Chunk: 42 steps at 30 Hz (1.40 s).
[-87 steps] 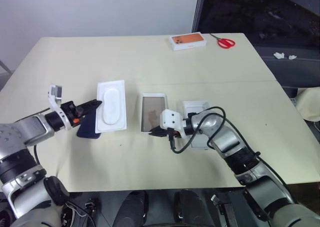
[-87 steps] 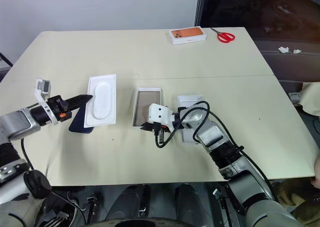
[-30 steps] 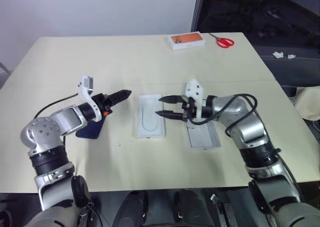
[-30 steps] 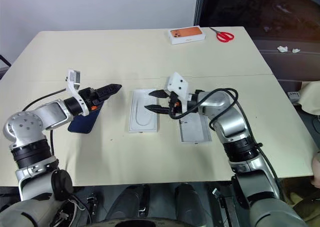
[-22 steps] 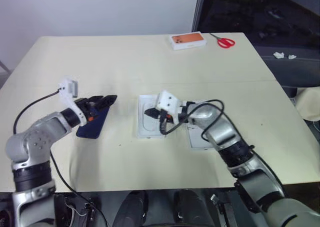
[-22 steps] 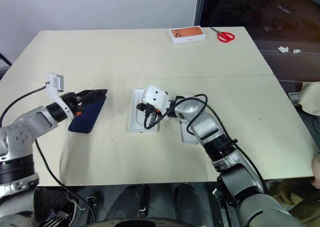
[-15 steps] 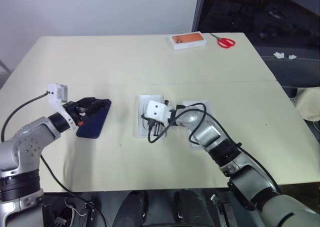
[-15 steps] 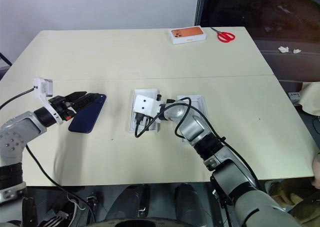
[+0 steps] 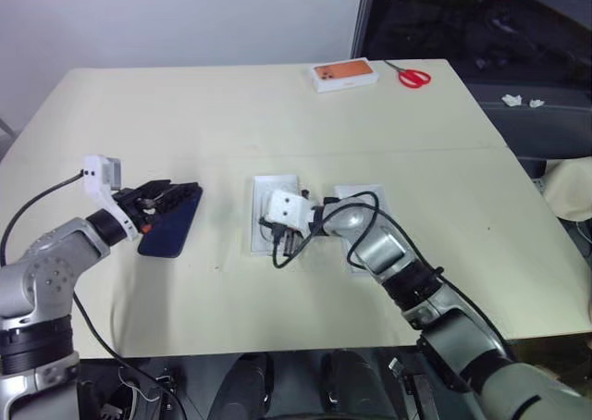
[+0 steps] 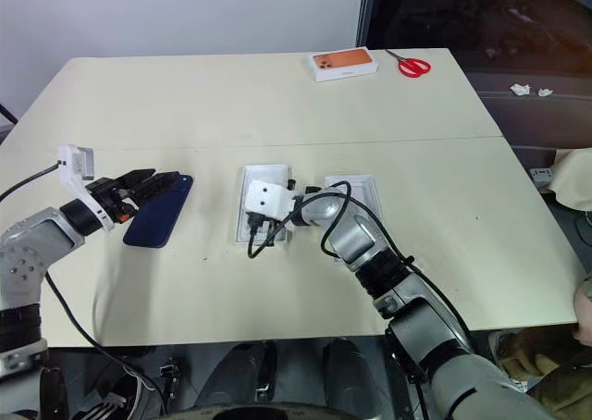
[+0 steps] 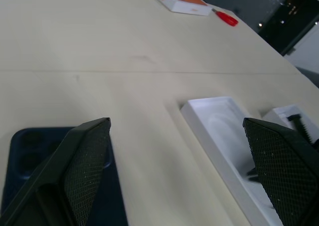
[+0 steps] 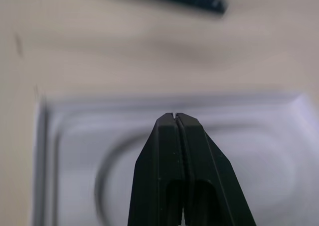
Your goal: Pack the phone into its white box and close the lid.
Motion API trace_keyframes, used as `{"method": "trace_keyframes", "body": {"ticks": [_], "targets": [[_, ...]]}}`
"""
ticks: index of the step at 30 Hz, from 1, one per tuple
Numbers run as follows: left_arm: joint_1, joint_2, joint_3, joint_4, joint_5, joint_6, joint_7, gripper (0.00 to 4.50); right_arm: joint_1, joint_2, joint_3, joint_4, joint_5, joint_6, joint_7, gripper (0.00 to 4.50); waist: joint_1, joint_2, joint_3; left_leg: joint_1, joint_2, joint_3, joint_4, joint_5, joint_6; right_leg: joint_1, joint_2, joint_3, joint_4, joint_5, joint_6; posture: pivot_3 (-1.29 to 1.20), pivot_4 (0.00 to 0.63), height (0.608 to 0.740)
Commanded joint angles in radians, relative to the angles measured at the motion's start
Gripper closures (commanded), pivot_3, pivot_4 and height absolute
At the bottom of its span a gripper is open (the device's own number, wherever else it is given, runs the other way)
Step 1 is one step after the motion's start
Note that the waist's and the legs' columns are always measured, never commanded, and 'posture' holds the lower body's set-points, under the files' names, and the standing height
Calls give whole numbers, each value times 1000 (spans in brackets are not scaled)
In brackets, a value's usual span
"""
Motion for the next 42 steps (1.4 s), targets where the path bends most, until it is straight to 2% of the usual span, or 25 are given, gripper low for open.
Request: {"method": "trace_keyframes", "body": {"ticks": [1, 6, 8, 13, 16, 24, 31, 35, 42], "targets": [[-1, 66, 57, 44, -27, 39, -29, 0, -37, 10, -65, -47, 46, 12, -15, 4433, 0, 0, 0, 0, 0, 0, 0, 0, 0, 0, 0, 0, 0, 0, 0, 0, 150, 740], [-22, 165, 89, 217, -46, 137, -76, 0, -64, 35, -52, -33, 32, -14, -41, 4433, 0, 0, 0, 0, 0, 0, 0, 0, 1, 0, 0, 0, 0, 0, 0, 0, 150, 740], [-38, 215, 90, 331, -33, 162, -112, 0, -93, 77, -22, -8, 9, -22, -66, 4433, -5, 0, 0, 0, 0, 0, -1, 0, 1, -1, 0, 0, 0, 0, 0, 0, 150, 740], [-61, 289, -11, 524, 67, 62, -279, 0, -189, 232, 51, 172, -57, -38, -155, 4433, -25, 0, 0, 0, 0, 0, -4, 2, -3, -3, 0, 0, 1, 0, 0, 0, 150, 740], [-100, 302, -61, 607, 105, 53, -340, 0, -233, 299, 63, 270, -54, -25, -136, 4433, -23, -1, 0, 0, 0, 0, -6, 3, -5, -6, 0, 0, 1, 0, 0, 0, 150, 740], [-190, 287, -195, 796, 241, -30, -477, 0, -308, 414, 97, 516, -104, 14, -159, 4433, -22, -3, -1, 0, -1, 0, -6, 2, -4, -9, 0, 0, 2, 0, 0, 0, 150, 740], [-264, 199, -301, 904, 307, 41, -588, 0, -316, 445, 100, 581, -122, 11, -181, 4433, -16, 1, -3, 0, -2, 0, -6, 2, -3, -8, -1, 0, 3, 0, 0, 0, 150, 740], [-269, 165, -357, 902, 359, 45, -620, 0, -323, 451, 93, 591, -119, 15, -186, 4433, -14, 6, -6, 2, -3, 0, -6, 2, -2, -5, -1, 0, 3, 0, 0, 0, 150, 740], [-266, 115, -371, 824, 359, 119, -616, 0, -327, 454, 87, 603, -116, 9, -204, 4433, -3, 10, -8, 8, -3, -1, -6, 1, -1, 1, -1, 0, 2, 0, 0, 0, 150, 740]]}}
